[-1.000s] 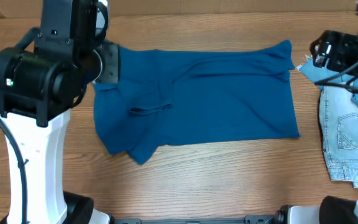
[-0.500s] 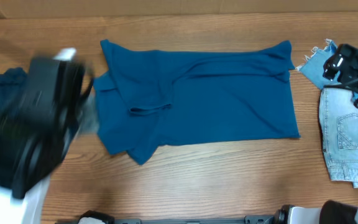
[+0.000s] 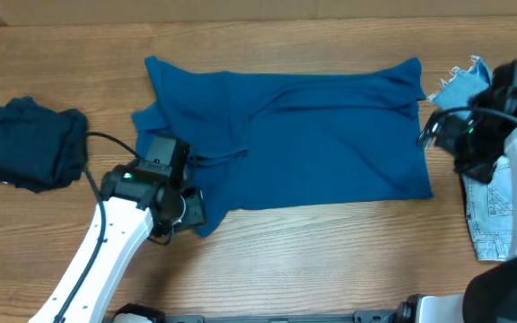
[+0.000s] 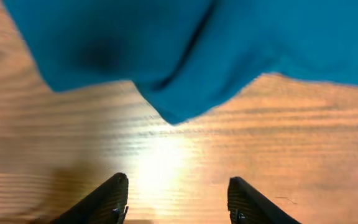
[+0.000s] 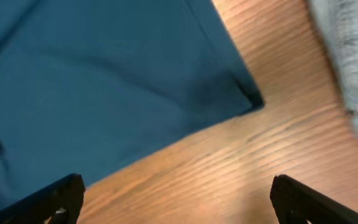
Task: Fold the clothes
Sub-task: 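Move both grippers to the shirt's bottom edge corners, then pinch the teal shirt's bottom corners with both grippers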
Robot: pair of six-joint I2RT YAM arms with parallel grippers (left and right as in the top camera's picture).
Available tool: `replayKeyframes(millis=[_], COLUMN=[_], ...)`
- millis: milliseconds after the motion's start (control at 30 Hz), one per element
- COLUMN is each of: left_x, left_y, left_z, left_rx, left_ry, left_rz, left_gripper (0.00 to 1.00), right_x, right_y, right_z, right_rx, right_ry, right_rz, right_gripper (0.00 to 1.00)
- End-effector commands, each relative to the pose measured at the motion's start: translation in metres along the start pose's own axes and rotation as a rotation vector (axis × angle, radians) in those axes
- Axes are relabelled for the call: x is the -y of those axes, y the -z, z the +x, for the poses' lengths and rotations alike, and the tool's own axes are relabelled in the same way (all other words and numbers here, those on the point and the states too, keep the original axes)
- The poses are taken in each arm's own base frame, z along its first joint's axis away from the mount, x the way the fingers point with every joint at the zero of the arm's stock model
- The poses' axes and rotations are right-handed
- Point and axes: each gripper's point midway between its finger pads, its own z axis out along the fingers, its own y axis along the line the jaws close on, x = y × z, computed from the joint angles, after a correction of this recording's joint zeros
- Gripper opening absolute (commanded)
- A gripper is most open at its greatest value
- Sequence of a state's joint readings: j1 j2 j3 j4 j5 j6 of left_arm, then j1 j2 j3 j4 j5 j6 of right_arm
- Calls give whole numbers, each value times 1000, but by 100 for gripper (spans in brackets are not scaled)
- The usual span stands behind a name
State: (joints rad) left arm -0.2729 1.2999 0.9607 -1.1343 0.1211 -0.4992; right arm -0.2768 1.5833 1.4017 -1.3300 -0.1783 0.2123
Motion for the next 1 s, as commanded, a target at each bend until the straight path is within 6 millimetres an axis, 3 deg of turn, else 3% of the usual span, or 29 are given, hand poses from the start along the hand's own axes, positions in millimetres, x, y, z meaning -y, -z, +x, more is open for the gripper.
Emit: replayKeyframes(millis=[0,233,533,633,667,700,733,833,967], left_x=[7,1,6,4,3,4,7,18,27], left_y=[-20,-64,-98,-112,-116,-118,-117,-108,-77], left_z=[18,22,4,4,6,10,11,16,9], left_rx=[-82,-50,-11,-44,-61,-81,-90,-115,-93], left_ry=[-44,-56,-63,-58,-55,-53,-56,-55,-73], left_rz=[50,73,89,72,65,76,92,148,169], left_gripper=[59,61,56,46,30,13,4,4,4], right_x=[9,21,22,22,22,22,22,22,23], right_y=[-31,-73,-79,-79,-79,-79,-79,-79,-82], right_z=[19,34,34,33,33,33,33,32,37], right_rx=[-64,-87,-79,-76,-75,-75,-75,-72,-86], right_ry=[-71,-118,-115,-111,-111,-111,-111,-110,-94], right_rz=[-39,-43,-46,-47,-47,-46,-46,-47,-45], right_gripper=[100,99,99,99,99,99,99,100,100])
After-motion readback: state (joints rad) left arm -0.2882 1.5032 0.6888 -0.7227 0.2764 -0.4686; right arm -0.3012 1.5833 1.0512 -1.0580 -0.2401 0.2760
